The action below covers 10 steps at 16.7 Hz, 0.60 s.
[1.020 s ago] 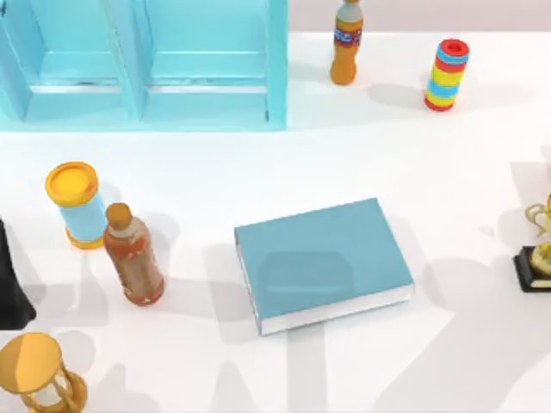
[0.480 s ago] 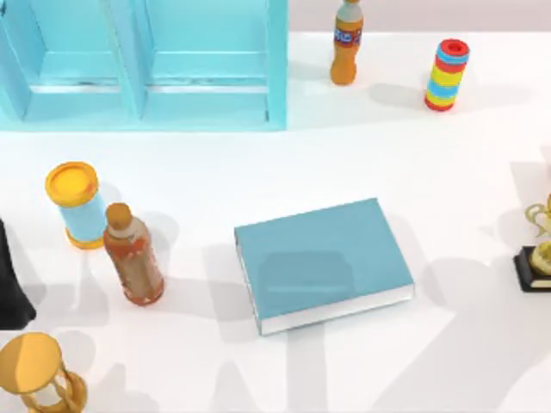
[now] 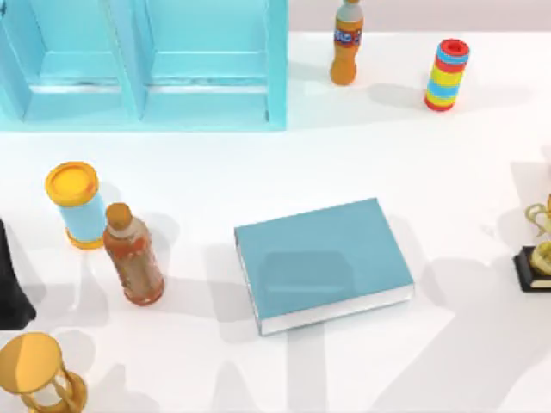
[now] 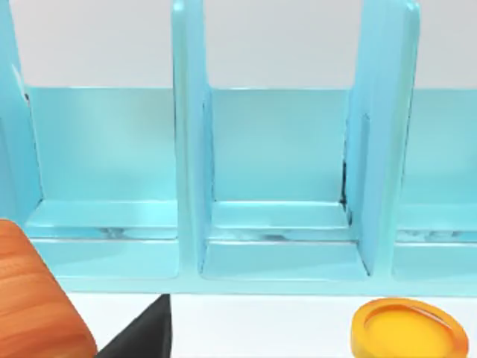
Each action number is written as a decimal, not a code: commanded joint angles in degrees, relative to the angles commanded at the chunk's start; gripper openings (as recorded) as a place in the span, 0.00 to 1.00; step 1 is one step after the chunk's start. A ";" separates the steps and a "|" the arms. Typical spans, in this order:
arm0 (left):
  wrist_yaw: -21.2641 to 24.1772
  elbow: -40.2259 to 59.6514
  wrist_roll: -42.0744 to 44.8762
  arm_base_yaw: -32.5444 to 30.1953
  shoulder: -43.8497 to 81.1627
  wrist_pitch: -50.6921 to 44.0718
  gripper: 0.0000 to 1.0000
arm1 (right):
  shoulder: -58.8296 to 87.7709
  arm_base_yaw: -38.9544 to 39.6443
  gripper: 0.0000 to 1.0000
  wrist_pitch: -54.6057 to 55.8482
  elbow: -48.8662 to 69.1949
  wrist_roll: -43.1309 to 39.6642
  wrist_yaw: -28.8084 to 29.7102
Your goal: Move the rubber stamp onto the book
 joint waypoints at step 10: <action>0.00 0.00 0.00 0.00 0.00 0.00 1.00 | -3.78 2.00 0.00 -5.24 4.14 4.09 -1.99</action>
